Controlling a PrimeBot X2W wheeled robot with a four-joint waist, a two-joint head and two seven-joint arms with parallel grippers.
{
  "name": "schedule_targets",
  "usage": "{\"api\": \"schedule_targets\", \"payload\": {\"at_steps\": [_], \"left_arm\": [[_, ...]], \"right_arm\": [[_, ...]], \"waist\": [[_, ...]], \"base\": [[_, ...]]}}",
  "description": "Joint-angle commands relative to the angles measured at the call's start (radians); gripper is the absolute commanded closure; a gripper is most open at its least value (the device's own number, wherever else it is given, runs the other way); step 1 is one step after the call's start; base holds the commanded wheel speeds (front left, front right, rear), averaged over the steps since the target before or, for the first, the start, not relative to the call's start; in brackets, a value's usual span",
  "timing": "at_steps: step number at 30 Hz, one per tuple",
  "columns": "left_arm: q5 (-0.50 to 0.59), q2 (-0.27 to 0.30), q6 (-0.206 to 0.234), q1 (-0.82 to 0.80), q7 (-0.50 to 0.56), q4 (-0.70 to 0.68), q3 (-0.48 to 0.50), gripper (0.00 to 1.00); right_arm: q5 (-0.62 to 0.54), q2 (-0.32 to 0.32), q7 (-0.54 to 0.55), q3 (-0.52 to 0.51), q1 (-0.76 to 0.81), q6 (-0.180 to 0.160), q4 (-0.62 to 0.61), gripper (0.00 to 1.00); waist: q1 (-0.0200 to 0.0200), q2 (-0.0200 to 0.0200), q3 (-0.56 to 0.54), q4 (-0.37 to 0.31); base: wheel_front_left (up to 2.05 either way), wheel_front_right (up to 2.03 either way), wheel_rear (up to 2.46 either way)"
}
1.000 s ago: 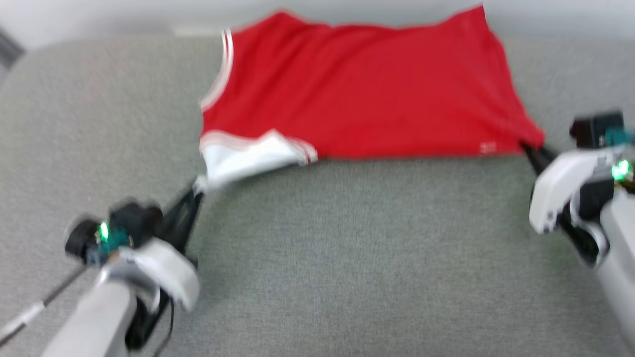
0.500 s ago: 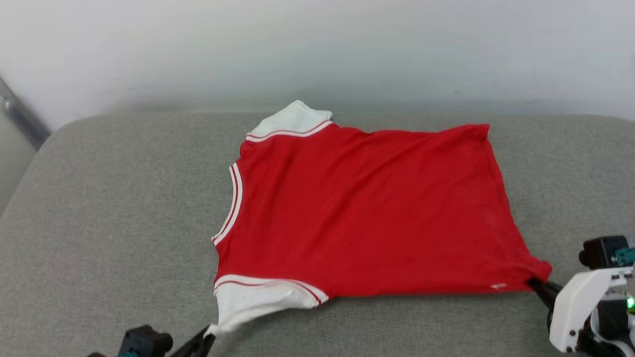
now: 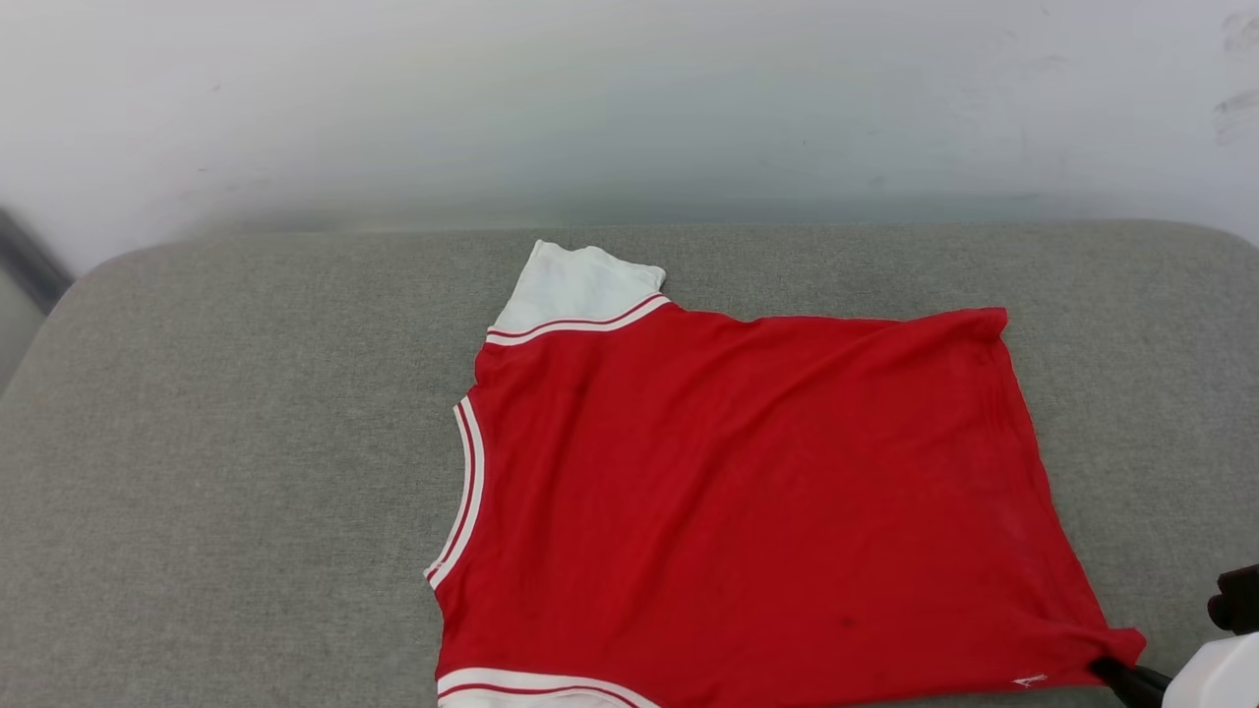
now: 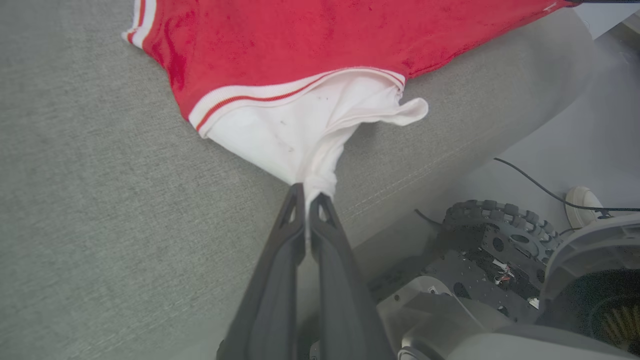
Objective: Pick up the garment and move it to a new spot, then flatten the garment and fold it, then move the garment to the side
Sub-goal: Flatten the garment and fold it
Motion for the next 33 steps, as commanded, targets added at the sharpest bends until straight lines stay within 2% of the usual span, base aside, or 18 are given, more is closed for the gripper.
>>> {"api": "schedule_targets", "payload": {"at_steps": [1, 9, 15, 18, 24, 30, 33], "left_arm": [[0.006, 0.001, 0.004, -0.022, -0.010, -0.006, 0.008, 1.00], [0.039, -0.006, 0.012, -0.123, -0.094, -0.021, 0.087, 1.00], [0.058, -0.011, -0.017, -0.256, -0.119, -0.009, 0.125, 1.00], [0.072, -0.005, -0.041, -0.343, -0.110, 0.025, 0.130, 1.00], [0.053, -0.038, -0.078, -0.503, -0.119, 0.134, 0.137, 1.00], [0.071, -0.059, -0.102, -0.623, -0.131, 0.270, 0.095, 1.00], [0.062, -0.090, -0.109, -0.673, -0.157, 0.342, 0.074, 1.00]], "right_arm": [[-0.004, 0.011, 0.008, -0.010, 0.015, 0.000, -0.020, 1.00], [-0.027, 0.043, 0.049, -0.059, -0.010, 0.000, -0.121, 1.00], [-0.046, 0.050, 0.046, -0.085, -0.091, 0.000, -0.143, 1.00], [-0.062, 0.033, 0.049, -0.078, -0.152, 0.000, -0.128, 1.00], [-0.090, 0.022, 0.058, -0.037, -0.278, 0.000, -0.080, 1.00], [-0.134, 0.013, 0.052, 0.006, -0.377, 0.000, -0.012, 1.00], [-0.179, -0.002, 0.035, 0.036, -0.412, 0.000, 0.025, 1.00]], "waist": [[0.0001, 0.0000, 0.004, -0.001], [0.0001, 0.0000, 0.037, 0.001], [0.0001, 0.0000, 0.123, 0.006], [0.0001, 0.0000, 0.179, 0.006], [0.0001, 0.0000, 0.275, 0.000], [0.0001, 0.0000, 0.333, 0.000], [0.0001, 0.0000, 0.348, 0.003]], "base": [[0.00, 0.00, 0.00], [0.00, 0.00, 0.00], [0.00, 0.00, 0.00], [0.00, 0.00, 0.00], [0.00, 0.00, 0.00], [0.00, 0.00, 0.00], [0.00, 0.00, 0.00]]}}
